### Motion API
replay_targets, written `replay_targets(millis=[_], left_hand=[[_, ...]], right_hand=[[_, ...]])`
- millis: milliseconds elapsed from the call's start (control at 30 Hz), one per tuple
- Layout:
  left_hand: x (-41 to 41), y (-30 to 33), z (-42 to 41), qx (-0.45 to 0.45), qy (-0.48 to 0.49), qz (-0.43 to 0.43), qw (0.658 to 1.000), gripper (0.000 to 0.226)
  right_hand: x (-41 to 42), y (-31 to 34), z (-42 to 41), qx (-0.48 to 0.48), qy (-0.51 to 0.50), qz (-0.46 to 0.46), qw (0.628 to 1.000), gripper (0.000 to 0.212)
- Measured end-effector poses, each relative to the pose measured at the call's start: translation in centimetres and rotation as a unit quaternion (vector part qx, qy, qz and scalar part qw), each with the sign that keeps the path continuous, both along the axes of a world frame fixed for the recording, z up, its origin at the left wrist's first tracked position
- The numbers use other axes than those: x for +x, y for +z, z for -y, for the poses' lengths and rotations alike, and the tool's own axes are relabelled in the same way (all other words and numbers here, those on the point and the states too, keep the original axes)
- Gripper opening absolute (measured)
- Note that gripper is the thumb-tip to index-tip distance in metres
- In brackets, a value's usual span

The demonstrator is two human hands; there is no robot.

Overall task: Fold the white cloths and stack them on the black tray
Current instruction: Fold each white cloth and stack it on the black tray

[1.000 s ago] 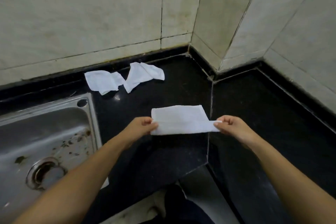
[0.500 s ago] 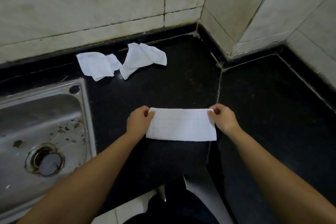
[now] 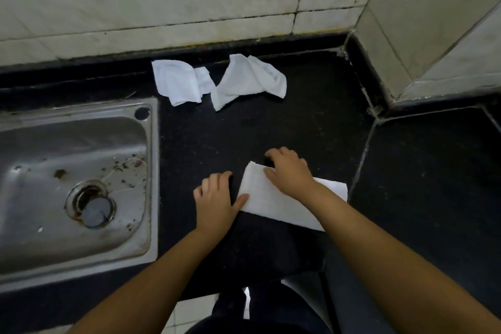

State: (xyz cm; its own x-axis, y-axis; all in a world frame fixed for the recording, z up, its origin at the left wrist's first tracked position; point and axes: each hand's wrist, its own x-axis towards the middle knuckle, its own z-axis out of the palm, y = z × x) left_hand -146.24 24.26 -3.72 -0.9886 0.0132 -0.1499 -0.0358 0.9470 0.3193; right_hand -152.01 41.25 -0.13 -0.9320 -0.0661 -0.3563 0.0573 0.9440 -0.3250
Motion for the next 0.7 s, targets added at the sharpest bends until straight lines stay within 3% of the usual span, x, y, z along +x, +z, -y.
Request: replay_targets(millis=[167, 233, 300, 367, 433, 567, 700], left_hand=[[0.9, 0.3, -0.3, -0.025, -0.015, 0.030, 0.999, 0.057], [0.5, 0.7, -0.5, 0.000, -0.024, 0.044, 0.999, 0.047], [-0.7, 1.6, -0.6, 0.056, -0.039, 0.068, 0.995, 0.029], [-2.6, 3.3, -0.8, 0.154, -0.048, 0.100, 0.982, 0.008], [-4.8, 5.8, -1.3, 0.249, -0.050, 0.075, 0.964, 0.010], [-8.4, 12.4, -2.8, 0.309, -0.084, -0.048, 0.946, 0.007], [-8.3, 17.2, -3.6, 0.384, -0.112, -0.115, 0.909, 0.007]], right_hand=[[-1.3, -1.0, 3.5, 0.046, 0.056, 0.056, 0.996, 0.030], [-1.3, -0.1, 2.9, -0.010, 0.026, 0.100, 0.995, 0.024], [-1.3, 1.7, 1.6, -0.125, -0.030, 0.129, 0.983, 0.020], [-1.4, 4.2, -0.3, -0.192, -0.051, 0.096, 0.975, 0.021], [-1.9, 6.8, -2.3, -0.210, -0.069, 0.041, 0.974, 0.023], [-2.8, 11.7, -5.3, -0.227, -0.108, -0.089, 0.964, 0.016], [-1.2, 15.5, -6.1, -0.335, -0.142, -0.194, 0.911, 0.003]])
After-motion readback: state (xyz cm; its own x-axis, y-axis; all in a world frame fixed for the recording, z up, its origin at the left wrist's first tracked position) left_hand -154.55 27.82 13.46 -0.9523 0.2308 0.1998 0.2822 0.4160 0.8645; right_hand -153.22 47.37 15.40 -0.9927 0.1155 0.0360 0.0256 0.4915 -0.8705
